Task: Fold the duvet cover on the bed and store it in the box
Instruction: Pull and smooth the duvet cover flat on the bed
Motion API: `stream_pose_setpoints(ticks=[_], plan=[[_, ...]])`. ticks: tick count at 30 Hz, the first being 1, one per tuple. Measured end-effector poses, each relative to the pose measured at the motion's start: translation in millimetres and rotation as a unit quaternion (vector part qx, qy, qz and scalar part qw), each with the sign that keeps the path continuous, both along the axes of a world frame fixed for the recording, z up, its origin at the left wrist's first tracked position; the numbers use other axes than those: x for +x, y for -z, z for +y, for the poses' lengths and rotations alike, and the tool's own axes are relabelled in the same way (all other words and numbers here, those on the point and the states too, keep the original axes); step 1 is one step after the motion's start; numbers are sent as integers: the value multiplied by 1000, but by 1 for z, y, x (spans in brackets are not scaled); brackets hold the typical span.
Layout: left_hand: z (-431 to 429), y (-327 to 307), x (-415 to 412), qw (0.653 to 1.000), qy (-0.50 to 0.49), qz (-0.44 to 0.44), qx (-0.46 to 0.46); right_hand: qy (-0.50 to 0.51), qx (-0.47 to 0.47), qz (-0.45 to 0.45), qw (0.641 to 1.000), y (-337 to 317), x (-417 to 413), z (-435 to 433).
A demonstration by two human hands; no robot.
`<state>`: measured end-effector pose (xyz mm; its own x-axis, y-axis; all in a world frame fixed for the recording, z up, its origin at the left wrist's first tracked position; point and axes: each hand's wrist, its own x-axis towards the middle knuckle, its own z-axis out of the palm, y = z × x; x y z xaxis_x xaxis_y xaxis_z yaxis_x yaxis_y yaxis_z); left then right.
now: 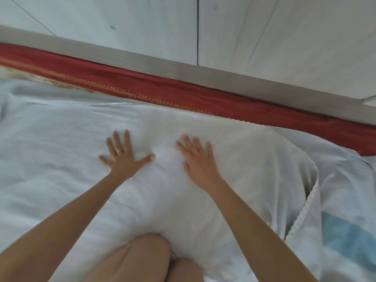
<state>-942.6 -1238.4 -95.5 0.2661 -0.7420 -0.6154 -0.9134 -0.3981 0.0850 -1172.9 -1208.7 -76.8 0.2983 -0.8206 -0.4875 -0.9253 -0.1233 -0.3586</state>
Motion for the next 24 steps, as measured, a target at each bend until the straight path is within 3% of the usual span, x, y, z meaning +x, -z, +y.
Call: stream_pose_setpoints(ticks=[4, 12, 14, 18, 19, 22, 24], plan=[[-21, 9, 5, 996, 14, 2, 88, 52, 72, 53, 995, 24, 5, -47], [-17, 10, 18, 994, 33, 42, 98, 101, 193, 141, 966, 4, 44, -75], [-9, 11, 23, 994, 50, 69, 68, 100, 197, 154, 963, -8, 67, -85], [-19, 13, 107, 975, 206, 47, -64, 39, 214, 74, 973, -18, 125, -109], [-33, 13, 136, 978, 194, 35, -63, 43, 230, 68, 970, -17, 140, -110], [-83, 16, 216, 998, 35, -24, -39, 64, 255, 117, 958, -12, 186, -113], [-122, 15, 248, 999, 19, -40, -20, 106, 265, 152, 946, -10, 209, -124]])
